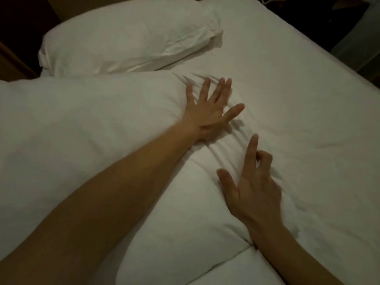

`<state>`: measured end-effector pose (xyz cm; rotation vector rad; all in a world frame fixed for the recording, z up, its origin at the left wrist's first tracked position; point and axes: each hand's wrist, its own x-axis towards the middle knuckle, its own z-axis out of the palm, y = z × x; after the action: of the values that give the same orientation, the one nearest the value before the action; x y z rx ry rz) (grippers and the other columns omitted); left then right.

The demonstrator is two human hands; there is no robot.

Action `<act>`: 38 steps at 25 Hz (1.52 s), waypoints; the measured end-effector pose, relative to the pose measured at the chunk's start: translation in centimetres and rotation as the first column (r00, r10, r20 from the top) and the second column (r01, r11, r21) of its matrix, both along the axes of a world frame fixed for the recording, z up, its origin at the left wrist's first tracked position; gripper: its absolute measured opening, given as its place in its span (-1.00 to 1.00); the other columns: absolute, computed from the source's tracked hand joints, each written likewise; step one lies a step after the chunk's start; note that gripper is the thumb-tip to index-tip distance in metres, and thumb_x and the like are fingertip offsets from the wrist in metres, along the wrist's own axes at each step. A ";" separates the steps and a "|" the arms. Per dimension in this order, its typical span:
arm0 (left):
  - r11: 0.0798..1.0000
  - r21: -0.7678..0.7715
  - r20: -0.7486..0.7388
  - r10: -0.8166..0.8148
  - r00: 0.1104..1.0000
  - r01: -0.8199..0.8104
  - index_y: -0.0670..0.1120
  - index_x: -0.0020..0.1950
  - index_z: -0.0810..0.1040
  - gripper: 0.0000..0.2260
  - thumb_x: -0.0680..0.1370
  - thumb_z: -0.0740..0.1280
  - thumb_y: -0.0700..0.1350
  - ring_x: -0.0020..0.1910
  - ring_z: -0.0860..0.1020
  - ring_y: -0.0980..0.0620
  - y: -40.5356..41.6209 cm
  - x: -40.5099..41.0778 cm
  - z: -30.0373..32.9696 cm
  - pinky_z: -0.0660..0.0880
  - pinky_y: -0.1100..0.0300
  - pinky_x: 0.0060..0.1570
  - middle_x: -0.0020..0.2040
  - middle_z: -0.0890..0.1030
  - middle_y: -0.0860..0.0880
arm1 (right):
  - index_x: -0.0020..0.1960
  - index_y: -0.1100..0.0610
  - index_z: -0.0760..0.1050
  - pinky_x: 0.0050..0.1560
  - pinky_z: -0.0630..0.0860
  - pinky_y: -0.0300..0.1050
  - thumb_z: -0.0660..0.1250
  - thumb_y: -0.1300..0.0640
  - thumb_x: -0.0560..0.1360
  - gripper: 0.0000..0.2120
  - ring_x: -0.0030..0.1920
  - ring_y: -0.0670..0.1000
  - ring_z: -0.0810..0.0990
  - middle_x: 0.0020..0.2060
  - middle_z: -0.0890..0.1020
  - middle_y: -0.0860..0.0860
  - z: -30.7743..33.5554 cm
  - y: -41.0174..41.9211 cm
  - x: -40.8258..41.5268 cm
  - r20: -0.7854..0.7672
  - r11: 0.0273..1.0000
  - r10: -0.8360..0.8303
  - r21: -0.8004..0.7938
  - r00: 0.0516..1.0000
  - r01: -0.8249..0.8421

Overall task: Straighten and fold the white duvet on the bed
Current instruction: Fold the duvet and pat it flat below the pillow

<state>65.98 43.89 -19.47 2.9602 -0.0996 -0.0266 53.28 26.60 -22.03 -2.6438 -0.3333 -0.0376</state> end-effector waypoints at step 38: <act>0.863 -0.001 0.180 0.497 0.849 -0.505 -0.05 -0.07 0.37 -0.27 0.48 -0.36 0.45 -0.03 0.53 -0.15 29.6 -14.4 6.2 0.26 -0.04 0.20 -0.04 0.62 -0.17 | -0.23 0.09 0.25 -0.04 0.30 0.08 -0.29 -0.59 0.39 -0.23 -0.18 0.14 0.42 -0.26 0.42 0.03 8.2 24.2 14.8 0.187 0.895 0.439 -0.174 0.879 -0.411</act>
<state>51.61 73.49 -13.24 2.9268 0.6641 0.3055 68.10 50.82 -13.82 -2.6327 -1.0212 -0.1745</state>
